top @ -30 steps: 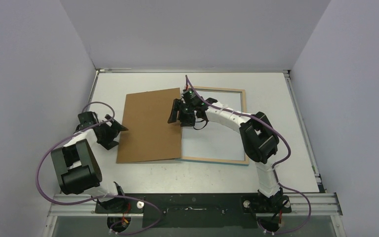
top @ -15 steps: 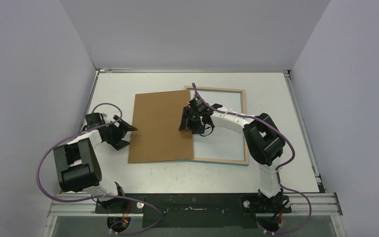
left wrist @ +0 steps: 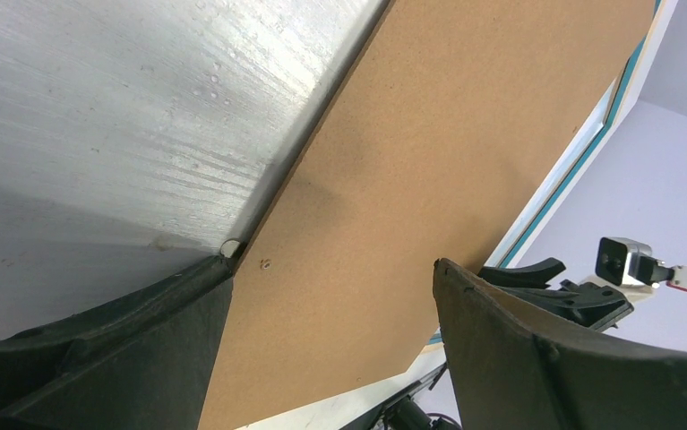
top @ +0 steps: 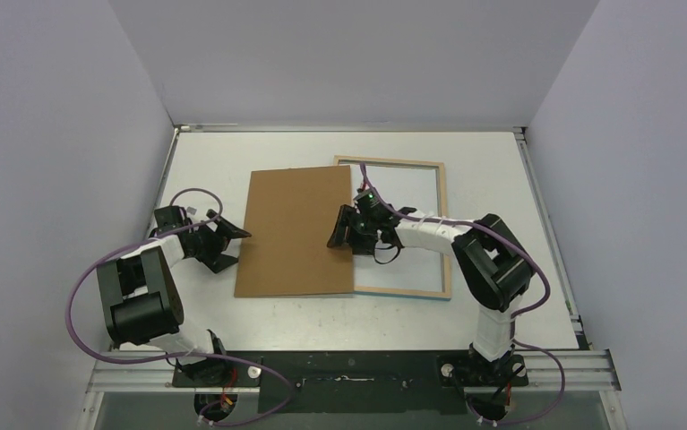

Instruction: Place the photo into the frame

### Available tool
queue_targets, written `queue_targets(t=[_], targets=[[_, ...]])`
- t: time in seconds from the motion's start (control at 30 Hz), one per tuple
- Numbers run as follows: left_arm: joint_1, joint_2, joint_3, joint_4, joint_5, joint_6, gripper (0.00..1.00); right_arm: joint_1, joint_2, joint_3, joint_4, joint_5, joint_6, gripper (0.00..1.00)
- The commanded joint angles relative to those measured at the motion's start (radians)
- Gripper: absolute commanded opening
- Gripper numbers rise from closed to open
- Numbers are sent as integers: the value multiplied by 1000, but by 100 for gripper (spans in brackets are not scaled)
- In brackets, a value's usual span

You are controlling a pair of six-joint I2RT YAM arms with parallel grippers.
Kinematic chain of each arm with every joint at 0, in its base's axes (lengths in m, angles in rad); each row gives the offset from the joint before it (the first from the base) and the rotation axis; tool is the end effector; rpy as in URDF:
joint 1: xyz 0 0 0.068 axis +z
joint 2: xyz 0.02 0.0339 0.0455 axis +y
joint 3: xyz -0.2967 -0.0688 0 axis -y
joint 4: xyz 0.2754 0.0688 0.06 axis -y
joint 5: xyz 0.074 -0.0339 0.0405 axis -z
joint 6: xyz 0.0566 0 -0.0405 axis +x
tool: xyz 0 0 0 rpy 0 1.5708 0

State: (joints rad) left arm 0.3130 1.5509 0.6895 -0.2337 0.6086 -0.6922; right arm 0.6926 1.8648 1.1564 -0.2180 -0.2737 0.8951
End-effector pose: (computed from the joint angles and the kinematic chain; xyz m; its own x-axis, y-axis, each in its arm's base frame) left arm 0.2898 0.0598 0.1332 -0.6489 -0.7604 -0.0282 -0.5425 0.4883 -0.6836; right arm 0.3222 0.2872 0.1611 -0.9620 0.1780 -0.2071 0.0174 0.7969 0.6039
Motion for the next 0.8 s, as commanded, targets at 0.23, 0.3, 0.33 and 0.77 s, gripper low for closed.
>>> queue_targets(t=[0.23, 0.3, 0.33, 0.77], targets=[[-2, 58, -27, -78, -52, 42, 82, -38, -64, -175, 545, -127, 147, 51], [-2, 53, -28, -75, -43, 38, 82, -38, -68, -185, 569, -130, 152, 45], [-2, 54, -27, -74, -39, 36, 82, -38, -72, -188, 575, -132, 151, 42], [-2, 57, -37, -55, -13, 34, 82, -30, -136, -167, 584, -181, 122, 31]])
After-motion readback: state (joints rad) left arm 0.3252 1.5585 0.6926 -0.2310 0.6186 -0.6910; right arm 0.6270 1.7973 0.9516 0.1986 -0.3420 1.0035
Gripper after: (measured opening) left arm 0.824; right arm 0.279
